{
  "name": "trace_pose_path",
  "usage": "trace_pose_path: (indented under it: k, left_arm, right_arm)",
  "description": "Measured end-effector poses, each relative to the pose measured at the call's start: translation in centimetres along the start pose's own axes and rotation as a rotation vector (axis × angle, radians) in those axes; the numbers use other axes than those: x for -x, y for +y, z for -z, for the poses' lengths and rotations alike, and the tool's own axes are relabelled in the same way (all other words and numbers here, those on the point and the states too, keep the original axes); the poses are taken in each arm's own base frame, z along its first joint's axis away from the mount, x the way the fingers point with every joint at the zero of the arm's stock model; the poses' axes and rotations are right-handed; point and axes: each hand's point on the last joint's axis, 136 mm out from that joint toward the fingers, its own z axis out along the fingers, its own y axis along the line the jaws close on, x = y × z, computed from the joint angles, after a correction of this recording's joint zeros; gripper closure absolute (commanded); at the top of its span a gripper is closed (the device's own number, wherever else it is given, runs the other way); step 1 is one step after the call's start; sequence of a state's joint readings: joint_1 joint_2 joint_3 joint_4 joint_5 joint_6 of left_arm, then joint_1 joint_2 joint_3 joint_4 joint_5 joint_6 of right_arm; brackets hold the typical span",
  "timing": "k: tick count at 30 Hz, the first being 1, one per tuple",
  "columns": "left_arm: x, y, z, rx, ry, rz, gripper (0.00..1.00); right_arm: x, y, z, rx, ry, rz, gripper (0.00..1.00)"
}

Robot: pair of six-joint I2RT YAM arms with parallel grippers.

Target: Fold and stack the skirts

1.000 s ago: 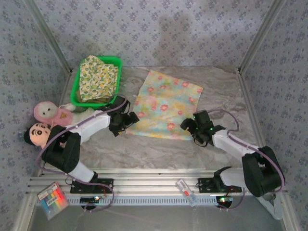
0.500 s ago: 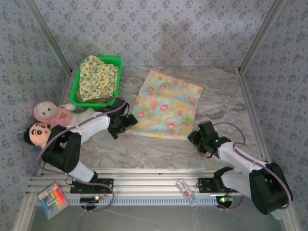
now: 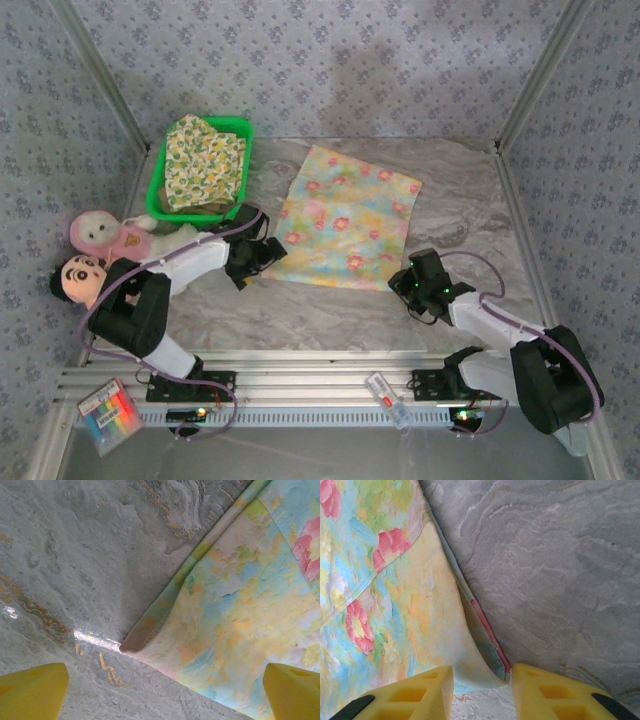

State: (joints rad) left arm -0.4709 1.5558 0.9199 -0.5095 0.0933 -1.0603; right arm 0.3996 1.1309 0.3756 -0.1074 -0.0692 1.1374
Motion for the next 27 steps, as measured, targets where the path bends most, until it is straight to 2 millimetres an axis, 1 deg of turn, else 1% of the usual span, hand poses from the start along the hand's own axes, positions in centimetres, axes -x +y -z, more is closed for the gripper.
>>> trace_pose_path:
  k: [7, 8, 13, 14, 15, 18, 23, 27]
  left_arm:
    - [0.10, -0.33, -0.12, -0.014, -0.003, 0.003, 0.00]
    - [0.08, -0.32, -0.14, -0.014, -0.002, 0.004, 0.00]
    - [-0.09, -0.16, -0.33, -0.015, 0.004, 0.008, 0.01]
    - [-0.12, -0.10, -0.37, -0.014, 0.005, 0.011, 0.01]
    - [-0.16, -0.05, -0.40, -0.013, 0.006, 0.014, 0.03]
    - [-0.18, 0.16, -0.57, -0.012, 0.007, 0.026, 0.10]
    - [-0.25, 0.26, -0.66, -0.016, 0.015, 0.039, 0.25]
    - [-0.26, 0.29, -0.72, -0.015, 0.015, 0.047, 0.42]
  right_arm:
    - [-0.11, 0.29, -0.38, 0.014, 0.004, 0.005, 0.69]
    - [-0.11, 0.37, -0.38, 0.017, 0.004, 0.006, 0.73]
    - [-0.31, 0.05, -0.58, 0.022, 0.002, 0.000, 0.98]
    - [-0.38, -0.10, -0.64, 0.022, 0.003, -0.002, 1.00]
    - [-0.45, -0.25, -0.69, 0.025, 0.002, -0.012, 1.00]
    - [-0.44, -0.23, -0.56, 0.043, -0.007, -0.010, 1.00]
    - [-0.42, -0.17, -0.31, 0.061, -0.015, -0.008, 1.00]
    - [-0.51, -0.39, -0.32, 0.062, -0.016, -0.008, 1.00]
